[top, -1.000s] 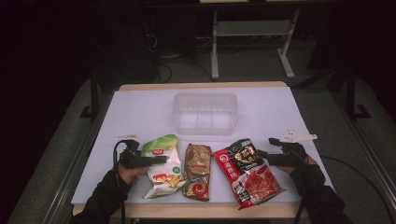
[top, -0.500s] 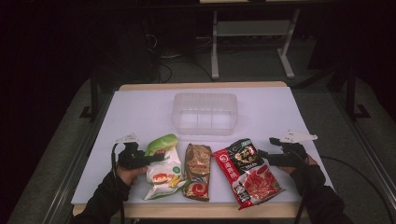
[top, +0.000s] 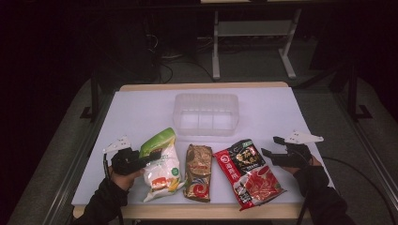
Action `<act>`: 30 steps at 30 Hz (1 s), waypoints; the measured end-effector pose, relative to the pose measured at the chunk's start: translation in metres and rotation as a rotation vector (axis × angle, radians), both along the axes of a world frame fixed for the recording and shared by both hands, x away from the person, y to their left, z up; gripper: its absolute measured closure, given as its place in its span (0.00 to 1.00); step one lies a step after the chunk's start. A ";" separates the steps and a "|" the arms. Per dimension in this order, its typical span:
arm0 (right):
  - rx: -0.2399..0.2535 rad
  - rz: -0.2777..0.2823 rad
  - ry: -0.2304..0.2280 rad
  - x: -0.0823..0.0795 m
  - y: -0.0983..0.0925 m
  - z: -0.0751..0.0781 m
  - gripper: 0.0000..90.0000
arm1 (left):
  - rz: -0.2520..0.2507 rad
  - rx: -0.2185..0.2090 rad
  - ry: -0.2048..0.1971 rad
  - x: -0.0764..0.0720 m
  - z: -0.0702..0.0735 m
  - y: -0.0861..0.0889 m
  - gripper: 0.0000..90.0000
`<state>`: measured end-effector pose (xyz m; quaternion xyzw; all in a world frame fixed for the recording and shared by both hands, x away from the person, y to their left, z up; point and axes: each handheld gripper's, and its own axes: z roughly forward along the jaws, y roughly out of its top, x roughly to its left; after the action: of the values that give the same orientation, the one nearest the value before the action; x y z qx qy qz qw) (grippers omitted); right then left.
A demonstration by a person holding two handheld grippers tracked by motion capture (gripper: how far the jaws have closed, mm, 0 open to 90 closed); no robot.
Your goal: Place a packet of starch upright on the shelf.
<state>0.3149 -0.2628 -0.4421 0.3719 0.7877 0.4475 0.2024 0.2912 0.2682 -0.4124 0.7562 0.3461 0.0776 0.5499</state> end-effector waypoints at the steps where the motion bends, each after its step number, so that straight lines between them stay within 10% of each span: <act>1: 0.003 -0.006 -0.013 -0.001 -0.002 0.001 0.33 | -0.012 -0.009 -0.013 -0.002 0.005 0.001 0.94; 12: 0.032 -0.005 -0.048 -0.002 -0.002 0.006 0.35 | 0.071 -0.031 -0.126 -0.019 0.027 0.013 0.96; 30: 0.038 -0.025 -0.058 -0.001 -0.005 0.006 0.36 | 0.128 -0.116 -0.158 -0.020 0.042 0.025 0.96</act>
<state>0.3140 -0.2681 -0.4365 0.3724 0.7681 0.4705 0.2236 0.2707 0.2928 -0.3706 0.6910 0.3529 0.1518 0.6123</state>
